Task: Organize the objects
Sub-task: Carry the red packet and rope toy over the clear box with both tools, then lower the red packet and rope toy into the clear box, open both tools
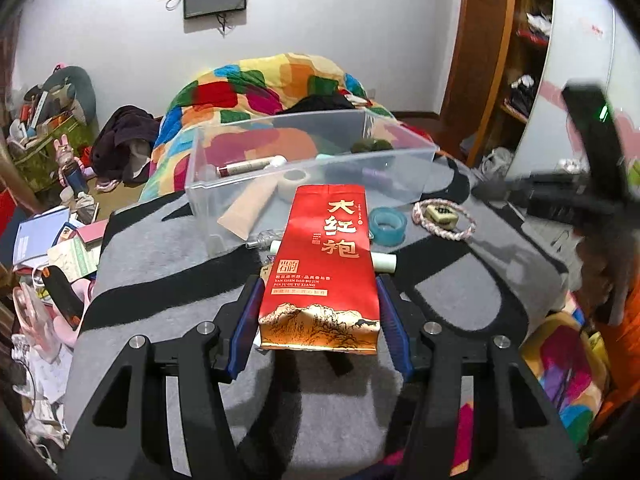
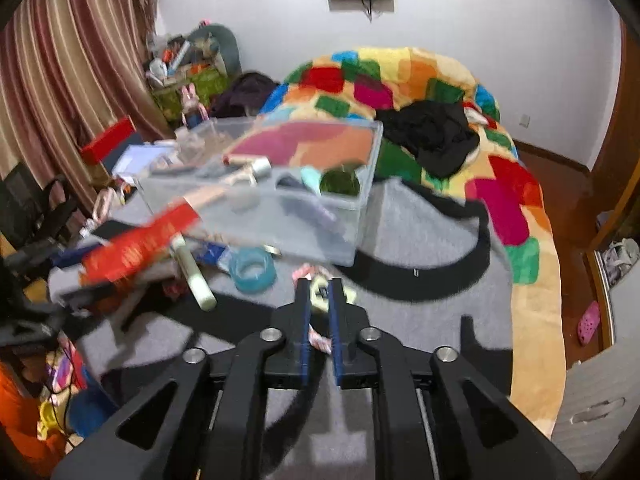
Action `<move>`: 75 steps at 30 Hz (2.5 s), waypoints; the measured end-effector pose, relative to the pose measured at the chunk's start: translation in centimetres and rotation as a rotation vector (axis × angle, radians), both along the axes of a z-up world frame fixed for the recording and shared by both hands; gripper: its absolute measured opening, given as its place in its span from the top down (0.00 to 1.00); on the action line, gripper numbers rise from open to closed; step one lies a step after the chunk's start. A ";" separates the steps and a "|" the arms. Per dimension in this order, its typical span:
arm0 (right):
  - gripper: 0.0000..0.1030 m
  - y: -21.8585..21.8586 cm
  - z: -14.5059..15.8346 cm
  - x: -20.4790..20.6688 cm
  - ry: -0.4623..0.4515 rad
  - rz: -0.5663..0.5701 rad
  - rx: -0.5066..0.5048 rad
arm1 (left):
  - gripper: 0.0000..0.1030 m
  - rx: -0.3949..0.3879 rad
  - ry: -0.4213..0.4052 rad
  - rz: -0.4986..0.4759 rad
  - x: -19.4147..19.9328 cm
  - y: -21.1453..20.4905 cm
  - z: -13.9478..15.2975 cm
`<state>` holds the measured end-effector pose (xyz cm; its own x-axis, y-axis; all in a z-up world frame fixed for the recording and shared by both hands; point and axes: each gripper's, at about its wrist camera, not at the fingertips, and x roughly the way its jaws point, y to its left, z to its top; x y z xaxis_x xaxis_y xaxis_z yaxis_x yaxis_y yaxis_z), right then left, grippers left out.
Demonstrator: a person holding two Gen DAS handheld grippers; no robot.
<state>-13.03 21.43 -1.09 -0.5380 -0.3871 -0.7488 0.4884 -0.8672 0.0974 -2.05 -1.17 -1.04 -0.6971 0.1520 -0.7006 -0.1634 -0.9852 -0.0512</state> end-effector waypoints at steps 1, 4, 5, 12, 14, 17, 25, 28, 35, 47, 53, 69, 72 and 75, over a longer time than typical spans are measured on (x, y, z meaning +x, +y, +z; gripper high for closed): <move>0.81 0.1 -0.5 0.0 -0.007 -0.010 0.011 | 0.46 0.004 0.005 0.007 0.1 -0.1 0.1; 0.72 0.8 -2.1 -0.4 -0.057 -0.042 0.012 | 0.46 0.014 0.018 0.029 0.3 -0.4 0.5; 0.72 1.1 -2.5 -0.6 -0.077 -0.049 -0.001 | 0.46 0.020 0.022 0.033 0.4 -0.4 0.6; 0.92 1.8 -4.2 -1.3 -0.135 -0.064 -0.062 | 0.46 0.038 0.070 0.067 0.6 -0.4 2.0; 0.92 1.7 -3.8 -1.0 -0.110 -0.058 -0.069 | 0.46 0.042 0.084 0.075 0.6 -0.4 2.5; 0.94 1.3 -2.6 -0.4 -0.067 -0.038 -0.080 | 0.46 0.048 0.098 0.086 0.3 -0.7 3.1; 0.94 0.0 1.0 0.8 0.023 0.019 -0.123 | 0.46 0.060 0.138 0.122 -0.7 -1.4 4.4; 0.94 -0.6 2.2 1.0 0.053 0.035 -0.143 | 0.46 0.057 0.143 0.138 -1.4 -1.7 4.7; 0.94 -1.7 5.2 0.3 0.115 0.050 -0.209 | 0.46 0.038 0.140 0.185 -3.7 -2.4 5.0; 0.94 -5.5 7.1 -4.3 0.161 0.052 -0.193 | 0.46 0.015 0.073 0.248 -9.1 -3.5 3.8; 0.94 -7.6 5.0 -6.5 0.090 0.091 -0.176 | 0.46 0.021 0.025 0.255 -11.3 -3.5 2.6; 0.93 -7.0 0.2 -9.2 -0.033 0.012 -0.037 | 0.44 0.038 -0.041 0.208 -12.6 -2.2 1.6; 0.80 -7.0 0.7 -8.6 -0.010 0.015 -0.015 | 0.39 0.034 -0.037 0.207 -12.3 -2.1 2.0; 0.62 -6.7 1.4 -7.7 0.021 0.015 -0.017 | 0.36 0.031 -0.012 0.205 -11.5 -2.1 2.7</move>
